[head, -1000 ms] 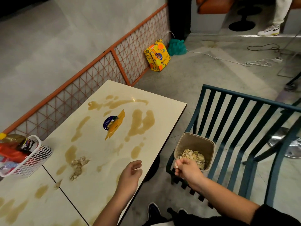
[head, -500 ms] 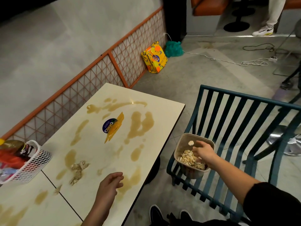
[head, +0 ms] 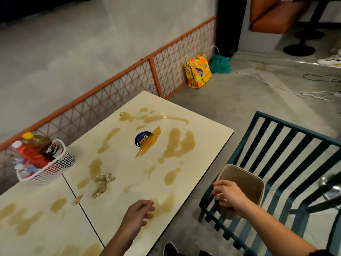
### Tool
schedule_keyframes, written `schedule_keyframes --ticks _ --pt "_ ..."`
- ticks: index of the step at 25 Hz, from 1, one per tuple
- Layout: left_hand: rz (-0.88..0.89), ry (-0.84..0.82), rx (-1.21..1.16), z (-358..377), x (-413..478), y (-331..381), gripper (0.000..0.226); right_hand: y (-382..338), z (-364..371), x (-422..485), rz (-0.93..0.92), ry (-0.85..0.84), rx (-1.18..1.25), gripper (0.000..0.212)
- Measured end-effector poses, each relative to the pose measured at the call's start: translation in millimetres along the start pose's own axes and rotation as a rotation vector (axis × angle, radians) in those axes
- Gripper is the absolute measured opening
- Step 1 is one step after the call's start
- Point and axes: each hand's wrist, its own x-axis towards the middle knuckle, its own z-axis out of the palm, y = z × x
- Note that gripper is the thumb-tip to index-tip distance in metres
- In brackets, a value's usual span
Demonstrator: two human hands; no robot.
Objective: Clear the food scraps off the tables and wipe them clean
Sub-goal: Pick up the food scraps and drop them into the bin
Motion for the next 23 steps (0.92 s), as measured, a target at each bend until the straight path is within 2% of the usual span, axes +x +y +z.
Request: schedule_keyframes --ticks 11,15,23 --pt "-0.066 -0.031 0.035 -83.1 44.4 -48.2 0.019 -91.4 144.7 -14.9 -0.127 -0.208 -0.361 0.016" --pt "-0.047 0.072 0.064 -126.2 58.7 -76.1 0.017 -110.6 206.7 -12.2 -0.172 -0.296 -0.541 0.016" --pt "-0.014 0.292 0.363 -227.5 106.0 -125.1 0.023 -130.2 311.1 -1.7 -0.277 -0.449 -0.926 0.016"
